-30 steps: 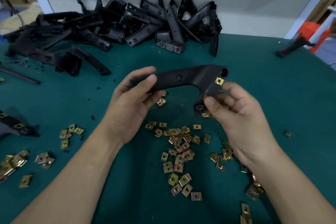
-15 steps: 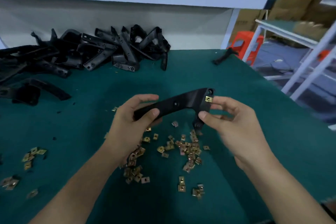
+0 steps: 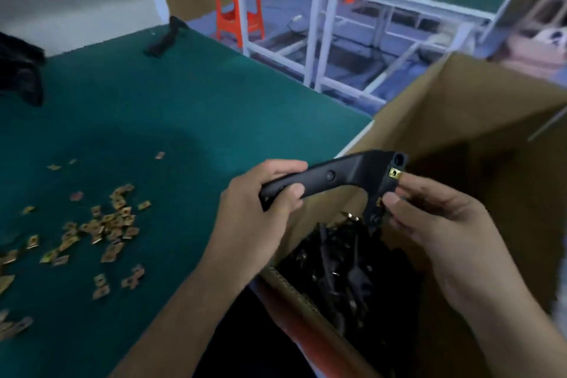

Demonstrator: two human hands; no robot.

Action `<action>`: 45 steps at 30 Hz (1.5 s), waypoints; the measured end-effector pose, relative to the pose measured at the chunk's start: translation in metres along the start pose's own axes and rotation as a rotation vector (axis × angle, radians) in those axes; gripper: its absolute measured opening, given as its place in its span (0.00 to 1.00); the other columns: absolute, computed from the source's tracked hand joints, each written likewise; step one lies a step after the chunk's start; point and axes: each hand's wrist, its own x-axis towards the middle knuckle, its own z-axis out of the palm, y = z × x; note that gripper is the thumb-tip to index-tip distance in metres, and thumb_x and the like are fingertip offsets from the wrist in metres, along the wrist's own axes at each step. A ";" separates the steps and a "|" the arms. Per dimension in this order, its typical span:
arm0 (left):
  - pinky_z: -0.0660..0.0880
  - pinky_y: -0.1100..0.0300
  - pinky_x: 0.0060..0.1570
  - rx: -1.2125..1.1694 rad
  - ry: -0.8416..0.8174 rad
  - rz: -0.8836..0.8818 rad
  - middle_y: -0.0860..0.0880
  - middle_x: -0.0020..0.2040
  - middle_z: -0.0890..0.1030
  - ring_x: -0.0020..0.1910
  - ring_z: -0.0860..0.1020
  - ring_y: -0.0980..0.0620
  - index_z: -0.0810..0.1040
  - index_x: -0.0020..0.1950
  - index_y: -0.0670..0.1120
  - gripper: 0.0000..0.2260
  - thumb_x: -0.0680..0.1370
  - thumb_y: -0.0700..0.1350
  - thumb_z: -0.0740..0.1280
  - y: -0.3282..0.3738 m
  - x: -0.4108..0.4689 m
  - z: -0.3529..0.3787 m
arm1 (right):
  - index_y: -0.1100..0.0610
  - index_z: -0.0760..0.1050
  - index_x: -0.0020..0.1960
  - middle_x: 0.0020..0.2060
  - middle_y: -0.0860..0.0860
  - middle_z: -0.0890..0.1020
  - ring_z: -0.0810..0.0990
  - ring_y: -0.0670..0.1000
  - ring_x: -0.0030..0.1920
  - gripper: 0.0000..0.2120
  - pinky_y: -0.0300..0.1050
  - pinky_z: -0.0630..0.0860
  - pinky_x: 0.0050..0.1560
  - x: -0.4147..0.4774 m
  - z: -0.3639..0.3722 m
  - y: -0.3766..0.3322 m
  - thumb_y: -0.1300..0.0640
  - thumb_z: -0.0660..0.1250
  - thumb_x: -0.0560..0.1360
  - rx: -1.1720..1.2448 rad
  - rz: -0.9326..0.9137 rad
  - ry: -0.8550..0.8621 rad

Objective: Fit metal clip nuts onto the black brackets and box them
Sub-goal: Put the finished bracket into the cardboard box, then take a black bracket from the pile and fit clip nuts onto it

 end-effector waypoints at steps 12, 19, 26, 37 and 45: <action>0.72 0.62 0.61 0.535 -0.444 -0.073 0.64 0.60 0.73 0.59 0.73 0.63 0.75 0.65 0.62 0.13 0.82 0.51 0.67 -0.059 -0.004 0.078 | 0.55 0.69 0.74 0.49 0.49 0.83 0.86 0.44 0.43 0.20 0.43 0.84 0.46 -0.021 -0.098 0.054 0.59 0.64 0.83 -0.691 0.361 -0.071; 0.68 0.51 0.72 0.532 -0.494 -0.153 0.61 0.66 0.71 0.70 0.68 0.57 0.75 0.68 0.61 0.15 0.82 0.49 0.66 -0.060 -0.006 0.063 | 0.46 0.73 0.71 0.48 0.41 0.81 0.83 0.36 0.42 0.17 0.43 0.84 0.43 -0.018 -0.096 0.052 0.56 0.62 0.83 -0.924 0.239 -0.089; 0.72 0.70 0.60 0.309 -0.432 -0.073 0.66 0.60 0.77 0.62 0.75 0.68 0.79 0.63 0.61 0.13 0.82 0.46 0.66 -0.013 -0.027 0.025 | 0.39 0.76 0.63 0.47 0.37 0.83 0.81 0.38 0.50 0.15 0.33 0.78 0.48 -0.018 -0.017 0.039 0.54 0.67 0.80 -0.796 0.015 -0.259; 0.74 0.71 0.49 0.403 0.855 -0.055 0.48 0.52 0.82 0.52 0.80 0.53 0.78 0.60 0.47 0.12 0.80 0.34 0.68 -0.019 -0.077 -0.236 | 0.29 0.59 0.72 0.62 0.27 0.68 0.68 0.29 0.62 0.27 0.22 0.68 0.53 -0.037 0.253 0.034 0.45 0.66 0.79 -0.690 -0.513 -0.934; 0.73 0.50 0.64 0.466 1.334 -0.542 0.44 0.60 0.80 0.60 0.78 0.44 0.76 0.66 0.43 0.16 0.79 0.40 0.69 -0.065 -0.133 -0.399 | 0.50 0.62 0.78 0.73 0.48 0.67 0.69 0.50 0.71 0.26 0.44 0.67 0.69 -0.116 0.484 0.059 0.53 0.64 0.81 -0.717 -0.585 -1.357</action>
